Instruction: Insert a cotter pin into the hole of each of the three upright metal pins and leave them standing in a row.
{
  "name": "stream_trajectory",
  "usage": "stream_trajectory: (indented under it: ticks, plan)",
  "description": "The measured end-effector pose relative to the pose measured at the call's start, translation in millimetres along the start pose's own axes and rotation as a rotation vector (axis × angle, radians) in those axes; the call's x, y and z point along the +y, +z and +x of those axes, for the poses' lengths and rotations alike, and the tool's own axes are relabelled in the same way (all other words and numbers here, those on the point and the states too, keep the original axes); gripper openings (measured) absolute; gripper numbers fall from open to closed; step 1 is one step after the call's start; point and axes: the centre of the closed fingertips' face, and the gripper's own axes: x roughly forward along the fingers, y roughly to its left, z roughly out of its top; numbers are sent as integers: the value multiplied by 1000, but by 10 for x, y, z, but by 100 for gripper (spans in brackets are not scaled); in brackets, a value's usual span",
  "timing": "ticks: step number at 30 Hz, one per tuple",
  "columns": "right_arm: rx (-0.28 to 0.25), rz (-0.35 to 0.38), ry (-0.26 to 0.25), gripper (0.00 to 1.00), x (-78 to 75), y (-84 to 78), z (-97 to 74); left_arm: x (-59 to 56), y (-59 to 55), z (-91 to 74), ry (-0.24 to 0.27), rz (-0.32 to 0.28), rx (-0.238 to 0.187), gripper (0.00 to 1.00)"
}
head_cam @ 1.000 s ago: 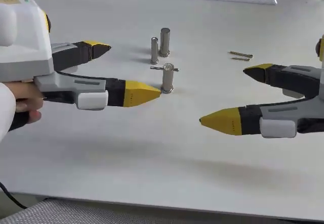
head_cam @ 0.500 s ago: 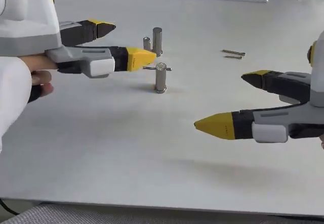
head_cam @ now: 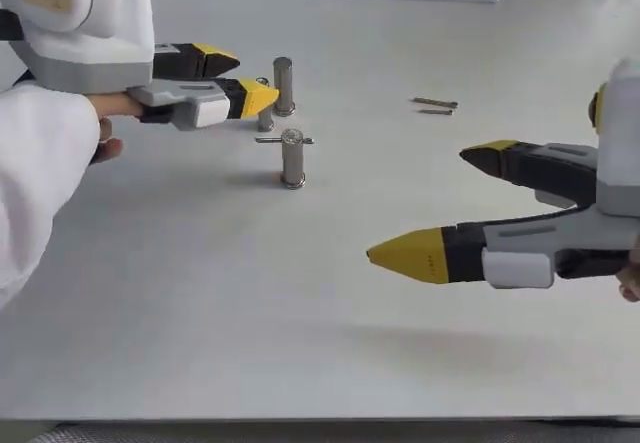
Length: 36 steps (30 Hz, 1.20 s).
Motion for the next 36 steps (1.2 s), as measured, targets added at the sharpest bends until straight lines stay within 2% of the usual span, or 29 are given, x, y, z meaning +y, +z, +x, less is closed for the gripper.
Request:
stream_trajectory:
  ticks: [1,2,4,9,15,18,21,26,31,34,36]
  plan:
    - [1,0,0,98,3,-3,-1,12,-28,26,0,-4,10,29]
    - [3,1,0,98,3,-10,-5,20,-96,51,-4,8,46,27]
    - [5,1,3,98,13,-23,-9,44,-134,103,2,29,60,25]
    - [8,4,2,97,17,-41,-11,34,-198,198,-16,35,81,21]
    - [7,6,2,97,24,-46,-32,119,-259,245,12,57,99,15]
    - [5,7,2,96,25,-42,-45,83,-244,255,-13,51,86,10]
    - [8,15,2,96,17,-65,-45,73,-267,261,-17,64,95,7]
    - [9,15,8,95,50,-66,-46,67,-262,267,-25,95,94,7]
    - [8,13,0,95,43,-54,-62,77,-236,275,1,95,86,7]
    - [10,7,-5,95,39,-45,-84,114,-107,261,23,41,43,7]
    - [7,4,-6,95,41,-31,-100,130,-36,232,26,27,26,7]
